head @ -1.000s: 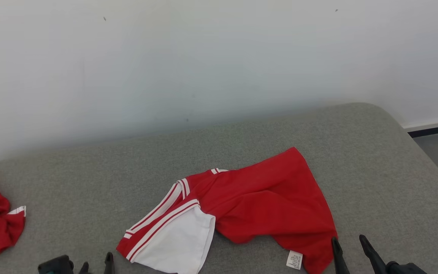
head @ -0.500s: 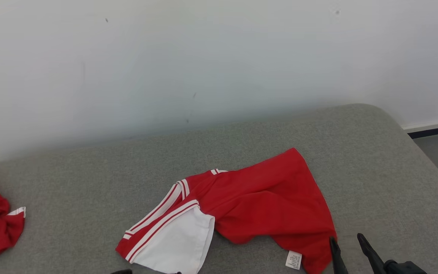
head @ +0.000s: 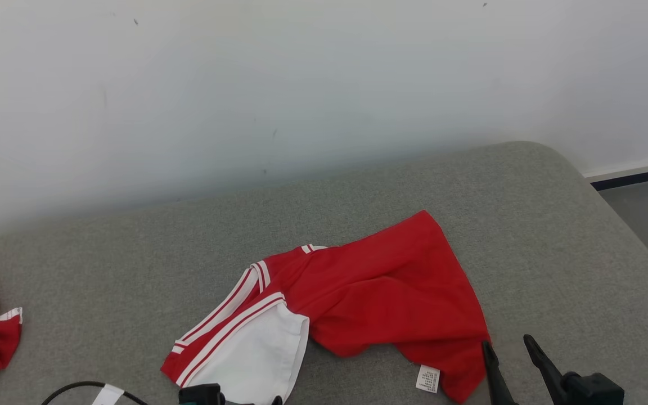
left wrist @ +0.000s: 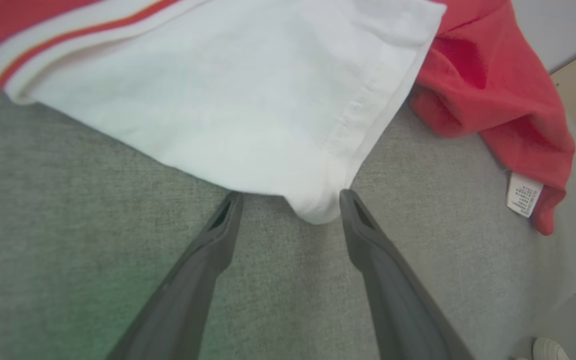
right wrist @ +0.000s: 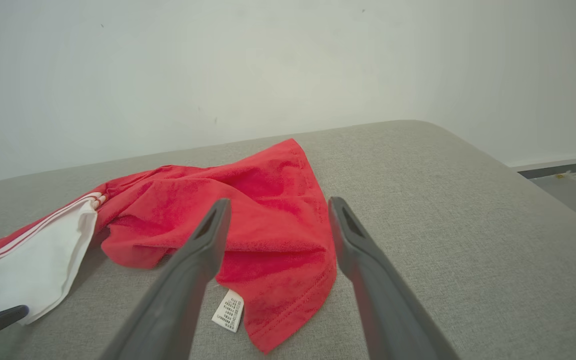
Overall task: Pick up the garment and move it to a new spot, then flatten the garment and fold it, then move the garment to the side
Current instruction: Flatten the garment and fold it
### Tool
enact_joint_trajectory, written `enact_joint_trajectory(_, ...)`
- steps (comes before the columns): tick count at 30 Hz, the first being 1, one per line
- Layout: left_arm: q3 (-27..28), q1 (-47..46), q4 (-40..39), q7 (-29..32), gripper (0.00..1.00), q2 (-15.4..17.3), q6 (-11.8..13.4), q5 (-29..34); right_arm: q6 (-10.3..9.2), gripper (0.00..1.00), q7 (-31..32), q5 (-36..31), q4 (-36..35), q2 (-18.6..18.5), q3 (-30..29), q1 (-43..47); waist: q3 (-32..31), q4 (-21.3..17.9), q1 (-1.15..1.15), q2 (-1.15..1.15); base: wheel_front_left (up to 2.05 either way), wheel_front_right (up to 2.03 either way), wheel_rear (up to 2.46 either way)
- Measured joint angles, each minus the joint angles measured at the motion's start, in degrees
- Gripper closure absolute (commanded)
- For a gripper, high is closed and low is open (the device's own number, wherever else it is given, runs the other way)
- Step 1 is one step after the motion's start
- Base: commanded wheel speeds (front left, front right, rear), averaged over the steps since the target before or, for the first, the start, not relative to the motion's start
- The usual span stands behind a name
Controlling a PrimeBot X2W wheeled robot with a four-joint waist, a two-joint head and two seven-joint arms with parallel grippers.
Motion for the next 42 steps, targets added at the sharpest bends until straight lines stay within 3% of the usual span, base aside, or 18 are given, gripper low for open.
enact_joint_trajectory(4, -1.77, -2.08, 1.99, 0.0, 0.0, -0.29, -1.7, 1.53, 0.0, 0.0, 3.3, 1.05, 1.12, -2.15, 2.12, -3.24, 0.61, 0.58, 0.01, 0.0, 0.0, 0.0, 0.0)
enact_joint_trajectory(5, -2.03, -2.5, 2.47, 0.13, 0.06, -0.38, -1.93, 1.6, 0.0, 0.0, 4.9, 2.01, 1.76, -3.16, 2.6, -4.77, 0.82, 0.69, 0.01, 0.0, 0.0, 0.0, 0.0)
enact_joint_trajectory(6, -2.16, -2.84, 2.8, 0.12, 0.27, -0.51, -2.21, 1.67, 0.0, 0.0, 6.73, 2.92, 2.54, -4.11, 2.75, -6.68, 1.03, 0.79, 0.0, 0.0, 0.0, 0.0, 0.0)
enact_joint_trajectory(7, -2.31, -3.18, 3.09, 0.11, 0.39, -0.59, -2.38, 1.77, 0.0, 0.0, 8.84, 3.91, 3.31, -5.13, 2.72, -8.96, 1.25, 0.91, 0.01, 0.0, 0.0, 0.0, 0.0)
enact_joint_trajectory(12, -3.41, -4.52, 4.2, -0.04, 0.62, -1.12, -3.58, 2.02, 0.0, 0.0, 19.93, 8.56, 9.51, -8.91, 1.71, -21.96, 1.99, 2.22, 0.01, 0.0, 0.0, 0.0, 0.0)
enact_joint_trajectory(14, -4.02, -4.98, 4.28, 0.08, 0.57, -1.38, -3.98, 2.16, 0.0, 0.0, 25.9, 10.26, 13.44, -9.9, 0.48, -26.68, 2.23, 3.07, 0.01, 0.0, 0.0, 0.0, 0.0)
enact_joint_trajectory(15, -4.35, -5.14, 4.27, 0.14, 0.48, -1.53, -4.42, 2.37, 0.0, 0.0, 28.72, 10.69, 15.43, -10.5, 0.11, -28.76, 2.35, 3.54, 0.01, 0.0, 0.0, 0.0, 0.0)
enact_joint_trajectory(17, -5.13, -5.58, 4.17, 0.23, 0.07, -1.93, -4.88, 2.58, 0.0, 0.0, 33.32, 10.94, 19.63, -11.37, -1.38, -32.64, 2.59, 4.61, 0.01, 0.0, 0.0, 0.0, 0.0)
enact_joint_trajectory(18, -5.58, -5.82, 4.07, 0.41, 0.0, -2.1, -4.98, 2.7, 0.0, 0.0, 34.76, 10.87, 21.54, -11.85, -2.01, -34.5, 2.73, 5.18, 0.01, 0.0, 0.0, 0.0, 0.0)
enact_joint_trajectory(21, -6.59, -6.19, 3.44, 0.62, 0.0, -2.44, -5.44, 3.02, 0.0, 0.0, 36.27, 9.33, 26.74, -12.95, -4.0, -39.53, 3.27, 7.05, 0.01, 0.0, 0.0, 0.0, 0.0)
enact_joint_trajectory(23, -6.87, -6.35, 3.11, 0.63, 0.16, -2.52, -5.54, 3.03, 0.0, 0.0, 36.5, 8.75, 28.32, -13.18, -4.52, -40.95, 3.53, 7.71, 0.01, 0.0, 0.0, 0.0, 0.0)
enact_joint_trajectory(25, -7.56, -7.06, 2.45, 0.64, 0.61, -2.63, -5.91, 3.32, 0.0, 0.0, 36.27, 7.75, 31.06, -13.33, -5.48, -43.35, 4.22, 8.98, 0.01, 0.01, 0.0, 0.0, 0.0)
enact_joint_trajectory(26, -7.82, -7.44, 1.98, 0.66, 0.68, -2.67, -5.98, 3.48, 0.0, 0.0, 36.1, 7.22, 32.31, -13.37, -5.92, -44.53, 4.65, 9.59, 0.01, 0.0, 0.0, 0.0, 0.0)
enact_joint_trajectory(28, -8.53, -8.19, 0.89, 0.74, 1.0, -2.82, -6.2, 3.68, 0.0, 0.0, 35.42, 5.87, 34.78, -13.63, -6.61, -46.62, 5.65, 10.76, 0.01, 0.0, 0.0, 0.0, 0.0)
enact_joint_trajectory(42, -15.18, -12.17, -7.66, 3.76, 1.0, -3.68, -5.9, 5.0, 0.0, 0.0, 31.05, -2.1, 49.76, -15.45, -18.96, -56.88, 15.48, 17.84, 0.02, 0.01, 0.0, 0.0, 0.0)
